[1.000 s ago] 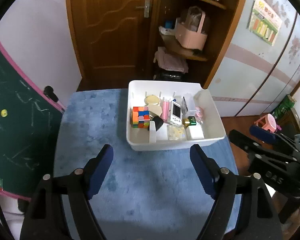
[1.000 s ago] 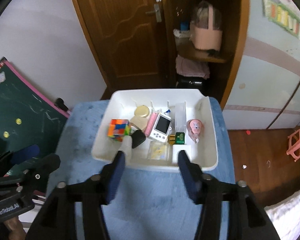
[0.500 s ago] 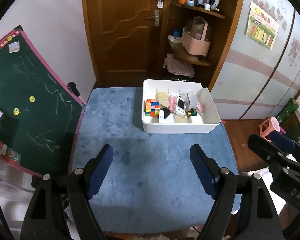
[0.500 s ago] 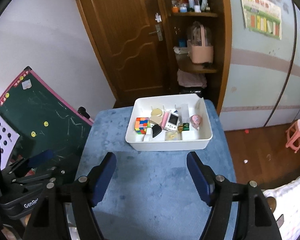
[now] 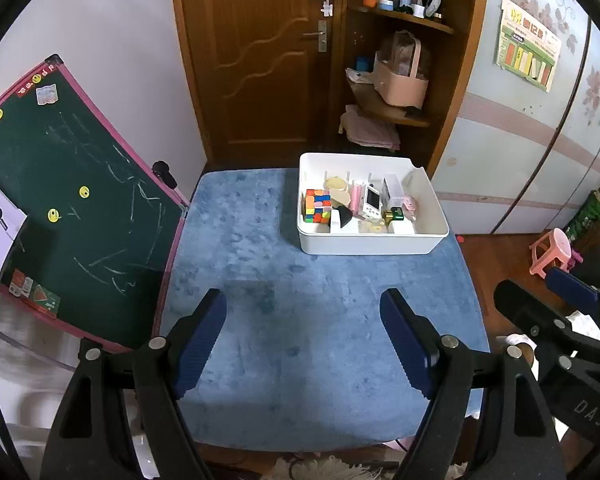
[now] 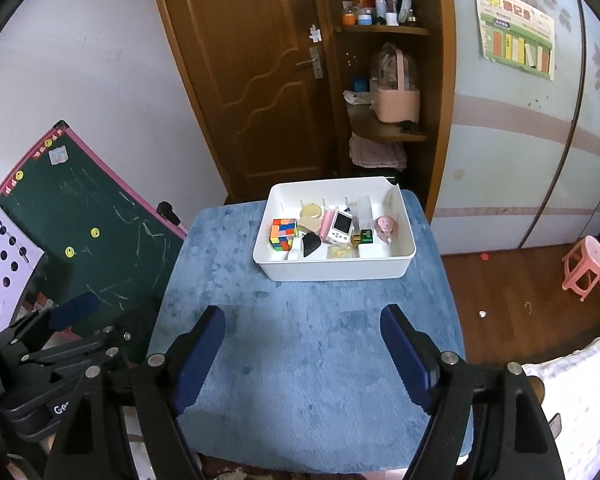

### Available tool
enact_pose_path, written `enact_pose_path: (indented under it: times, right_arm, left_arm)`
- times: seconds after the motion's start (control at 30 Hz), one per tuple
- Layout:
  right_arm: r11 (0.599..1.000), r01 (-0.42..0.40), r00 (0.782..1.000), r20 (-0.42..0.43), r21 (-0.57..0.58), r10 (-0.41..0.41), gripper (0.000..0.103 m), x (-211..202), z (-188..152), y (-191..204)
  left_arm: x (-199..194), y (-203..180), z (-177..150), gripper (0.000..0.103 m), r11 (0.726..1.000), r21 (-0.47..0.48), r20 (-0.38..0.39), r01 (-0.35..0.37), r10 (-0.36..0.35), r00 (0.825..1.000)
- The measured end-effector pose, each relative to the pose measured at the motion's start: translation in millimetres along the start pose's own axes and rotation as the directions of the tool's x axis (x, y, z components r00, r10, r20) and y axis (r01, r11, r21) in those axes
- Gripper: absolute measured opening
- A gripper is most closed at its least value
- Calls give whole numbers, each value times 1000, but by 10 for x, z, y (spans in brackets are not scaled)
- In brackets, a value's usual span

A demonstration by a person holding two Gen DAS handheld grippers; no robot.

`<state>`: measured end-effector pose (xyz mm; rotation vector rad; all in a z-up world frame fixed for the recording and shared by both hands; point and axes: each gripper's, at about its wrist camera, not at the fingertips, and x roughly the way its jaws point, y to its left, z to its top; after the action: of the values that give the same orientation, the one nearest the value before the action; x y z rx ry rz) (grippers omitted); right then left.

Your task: Organize rigid objects

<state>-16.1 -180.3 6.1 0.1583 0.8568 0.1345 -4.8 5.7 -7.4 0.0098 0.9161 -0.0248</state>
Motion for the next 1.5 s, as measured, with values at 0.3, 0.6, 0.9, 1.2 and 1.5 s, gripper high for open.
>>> enact_pose_path:
  times: [0.3, 0.6, 0.9, 1.2, 1.5]
  right_arm:
    - [1000, 4, 1000, 10, -20, -4, 81, 1, 20, 81]
    - [999, 2, 1000, 16, -48, -1, 80, 22, 59, 92]
    - [999, -1, 1000, 0, -53, 1, 80, 94, 96, 68]
    - [998, 1, 1000, 0, -57, -1, 80, 128, 115, 56]
    - [998, 2, 1000, -1, -60, -2, 80, 144, 130, 51]
  left_arm:
    - [-25, 35, 6, 82, 1000, -6, 16, -23, 23, 1000]
    - [-6, 40, 17, 82, 1000, -3, 12, -29, 29, 1000]
    - [69, 68, 58, 82, 999, -9, -8, -32, 32, 999]
    - [90, 72, 65, 82, 1000, -5, -12, -30, 30, 999]
    - [119, 92, 85, 82, 999, -10, -19, -36, 36, 999]
